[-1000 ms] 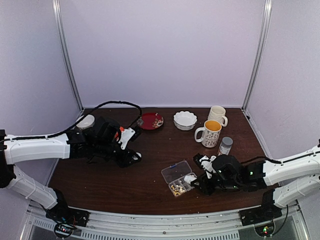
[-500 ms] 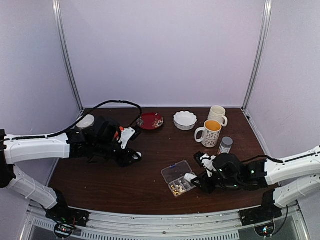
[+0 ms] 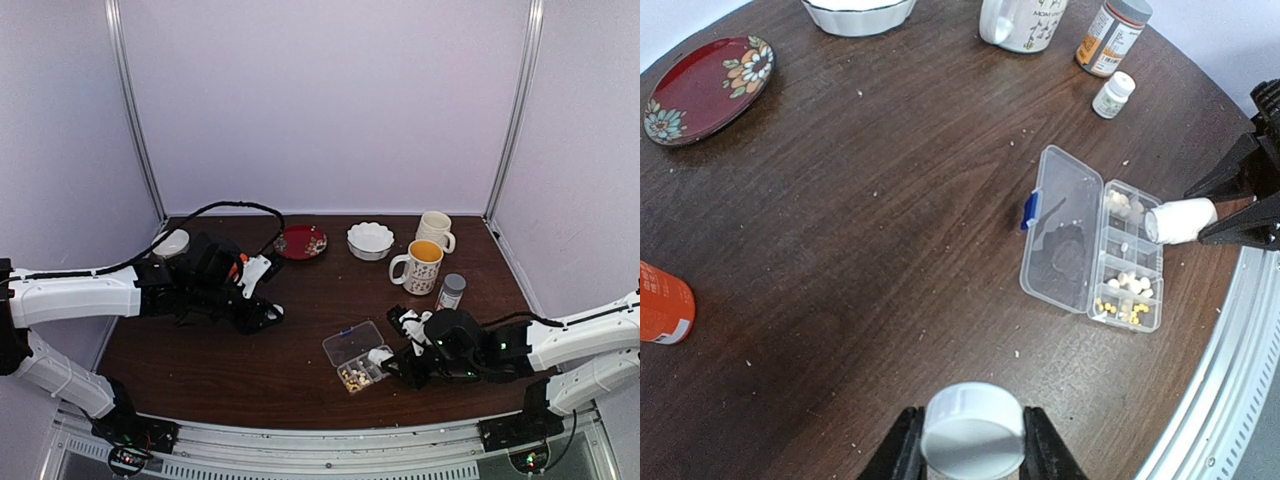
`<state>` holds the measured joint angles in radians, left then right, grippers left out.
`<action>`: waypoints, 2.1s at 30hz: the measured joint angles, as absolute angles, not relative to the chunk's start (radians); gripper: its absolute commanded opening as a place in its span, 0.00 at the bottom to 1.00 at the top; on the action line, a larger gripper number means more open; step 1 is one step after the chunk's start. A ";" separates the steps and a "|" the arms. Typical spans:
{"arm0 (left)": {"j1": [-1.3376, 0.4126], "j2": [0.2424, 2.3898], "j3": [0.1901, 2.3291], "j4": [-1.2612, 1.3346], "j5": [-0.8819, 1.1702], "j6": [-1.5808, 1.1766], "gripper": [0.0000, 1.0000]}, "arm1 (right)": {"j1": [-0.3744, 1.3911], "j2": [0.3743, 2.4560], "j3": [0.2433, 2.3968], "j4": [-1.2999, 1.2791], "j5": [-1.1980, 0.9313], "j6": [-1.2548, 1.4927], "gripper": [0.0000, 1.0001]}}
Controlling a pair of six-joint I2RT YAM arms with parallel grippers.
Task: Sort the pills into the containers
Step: Pour the pill into the compartment of the pill container.
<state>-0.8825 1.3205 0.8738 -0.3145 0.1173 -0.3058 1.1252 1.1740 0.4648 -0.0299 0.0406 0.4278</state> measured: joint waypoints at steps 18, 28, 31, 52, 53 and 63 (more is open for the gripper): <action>-0.883 1.324 0.874 -0.315 0.123 -0.306 0.09 | 1.141 1.208 0.488 -0.051 0.049 0.424 0.00; -0.883 1.326 0.874 -0.314 0.128 -0.306 0.09 | 1.145 1.209 0.485 -0.034 0.052 0.426 0.00; -0.883 1.328 0.874 -0.315 0.128 -0.306 0.09 | 1.145 1.215 0.488 -0.043 0.053 0.424 0.00; -0.886 1.337 0.879 -0.314 0.135 -0.307 0.09 | 1.172 1.117 0.405 -0.049 0.043 0.479 0.00; -0.886 1.338 0.879 -0.314 0.135 -0.307 0.09 | 1.175 1.121 0.407 -0.056 0.043 0.479 0.00; -0.889 1.337 0.891 -0.315 0.134 -0.307 0.09 | 1.192 1.086 0.415 -0.083 0.070 0.479 0.00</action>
<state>-0.8886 1.3373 0.8906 -0.3145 0.1345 -0.3065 1.1915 1.0859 0.4152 -0.0830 0.0704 0.4789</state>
